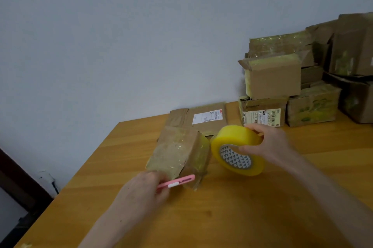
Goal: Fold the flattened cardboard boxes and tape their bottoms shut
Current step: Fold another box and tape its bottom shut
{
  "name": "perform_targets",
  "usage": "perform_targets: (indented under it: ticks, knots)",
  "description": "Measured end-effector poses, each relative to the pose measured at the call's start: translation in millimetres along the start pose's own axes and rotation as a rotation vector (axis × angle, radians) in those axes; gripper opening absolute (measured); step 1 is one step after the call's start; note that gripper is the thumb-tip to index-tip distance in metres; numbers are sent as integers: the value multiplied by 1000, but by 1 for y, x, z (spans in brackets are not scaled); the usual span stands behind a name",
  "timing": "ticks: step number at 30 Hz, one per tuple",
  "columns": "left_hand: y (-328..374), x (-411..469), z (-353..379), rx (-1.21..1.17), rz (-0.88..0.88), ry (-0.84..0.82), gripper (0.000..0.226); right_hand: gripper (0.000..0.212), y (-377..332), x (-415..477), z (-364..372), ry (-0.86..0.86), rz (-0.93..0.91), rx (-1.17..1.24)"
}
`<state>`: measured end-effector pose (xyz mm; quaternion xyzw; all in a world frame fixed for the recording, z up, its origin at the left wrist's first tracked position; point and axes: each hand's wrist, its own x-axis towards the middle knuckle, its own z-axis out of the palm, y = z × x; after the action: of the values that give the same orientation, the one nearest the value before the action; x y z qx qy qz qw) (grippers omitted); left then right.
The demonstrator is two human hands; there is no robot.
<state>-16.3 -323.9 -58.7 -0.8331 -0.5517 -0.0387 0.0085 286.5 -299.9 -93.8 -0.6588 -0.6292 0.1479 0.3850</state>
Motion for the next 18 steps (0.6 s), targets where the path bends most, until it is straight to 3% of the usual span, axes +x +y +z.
perform_targets:
  ticks: [4, 7, 10, 12, 14, 18]
  knots:
    - [-1, 5, 10, 20, 3, -16, 14, 65, -1, 1, 2, 15, 4, -4]
    - [12, 4, 23, -15, 34, -116, 22, 64, -3, 4, 4, 31, 0, -20]
    - [11, 0, 2, -130, 23, -159, 14, 64, -2, 6, 5, 37, 4, -20]
    - [4, 2, -17, -337, -16, -58, 16, 63, -2, 7, 6, 50, 12, -25]
    - [0, 19, -32, -519, -39, 151, 14, 65, -5, 9, 8, 65, 32, -35]
    - [-20, 95, -25, -538, -212, 385, 14, 64, -7, 8, 10, 61, 31, -3]
